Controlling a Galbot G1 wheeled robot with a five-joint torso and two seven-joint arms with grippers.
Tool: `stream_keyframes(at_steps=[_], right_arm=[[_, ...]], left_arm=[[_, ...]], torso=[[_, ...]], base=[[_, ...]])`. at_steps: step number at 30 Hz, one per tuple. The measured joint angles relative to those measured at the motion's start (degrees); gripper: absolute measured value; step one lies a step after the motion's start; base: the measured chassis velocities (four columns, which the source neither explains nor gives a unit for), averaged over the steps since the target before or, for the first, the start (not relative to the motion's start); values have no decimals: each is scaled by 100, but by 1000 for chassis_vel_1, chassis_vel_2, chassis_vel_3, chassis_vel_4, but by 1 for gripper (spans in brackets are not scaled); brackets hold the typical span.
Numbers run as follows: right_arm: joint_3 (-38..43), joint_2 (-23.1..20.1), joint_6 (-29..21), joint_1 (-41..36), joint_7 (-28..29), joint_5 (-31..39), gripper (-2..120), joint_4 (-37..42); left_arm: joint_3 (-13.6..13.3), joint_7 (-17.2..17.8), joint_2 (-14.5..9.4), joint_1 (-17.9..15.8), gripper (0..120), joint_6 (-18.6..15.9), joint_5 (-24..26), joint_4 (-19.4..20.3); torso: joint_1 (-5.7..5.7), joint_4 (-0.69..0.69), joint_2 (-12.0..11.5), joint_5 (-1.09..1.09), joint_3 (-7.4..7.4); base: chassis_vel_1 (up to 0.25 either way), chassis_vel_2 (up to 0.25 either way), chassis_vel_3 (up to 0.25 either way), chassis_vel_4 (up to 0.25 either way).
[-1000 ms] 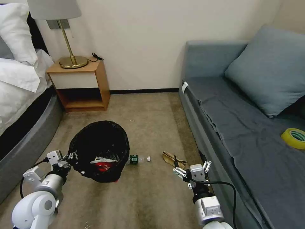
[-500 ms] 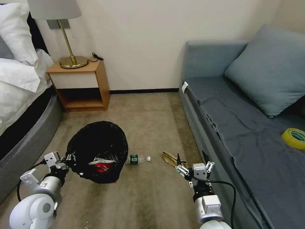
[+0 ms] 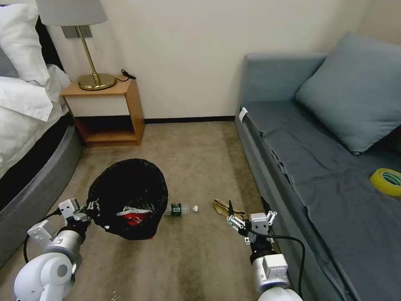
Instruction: Pick up the trash bin, then pick up the garbage on the floor and place it into the trash bin.
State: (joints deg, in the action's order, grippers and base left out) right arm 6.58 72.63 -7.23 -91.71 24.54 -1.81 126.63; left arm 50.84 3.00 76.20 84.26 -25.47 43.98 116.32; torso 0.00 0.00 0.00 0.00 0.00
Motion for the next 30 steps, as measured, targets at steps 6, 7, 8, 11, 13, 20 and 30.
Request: stream_keyframes(at_steps=[6,7,8,11,13,20,30], right_arm=[[-2,-27,-9,51,-17,25,100,2],[0,-37,-15,60,-23,30,100,2],[2,-46,-21,66,-28,35,100,2],[6,-64,-45,83,-42,65,100,2],[7,-93,-50,110,-50,94,100,3],[-14,-112,-52,182,-58,148,100,-15],[-29,-136,-6,235,-80,174,100,-66]], left_arm=[[0,1,33,6,4,8,-1,0],[0,1,40,7,4,13,-3,1],[0,1,44,8,4,18,-6,2],[4,0,57,14,4,25,-11,10],[15,1,67,22,4,27,-13,21],[47,1,90,40,4,32,-15,42],[74,0,124,59,4,41,-15,61]], torso=[[0,0,0,0,0],[0,0,0,0,0],[0,0,0,0,0],[0,0,0,0,0],[0,0,0,0,0],[0,0,0,0,0],[0,0,0,0,0]], base=[[0,0,0,0],[0,0,0,0],[0,0,0,0],[0,0,0,0],[0,0,0,0],[0,0,0,0],[-4,2,6,-4]])
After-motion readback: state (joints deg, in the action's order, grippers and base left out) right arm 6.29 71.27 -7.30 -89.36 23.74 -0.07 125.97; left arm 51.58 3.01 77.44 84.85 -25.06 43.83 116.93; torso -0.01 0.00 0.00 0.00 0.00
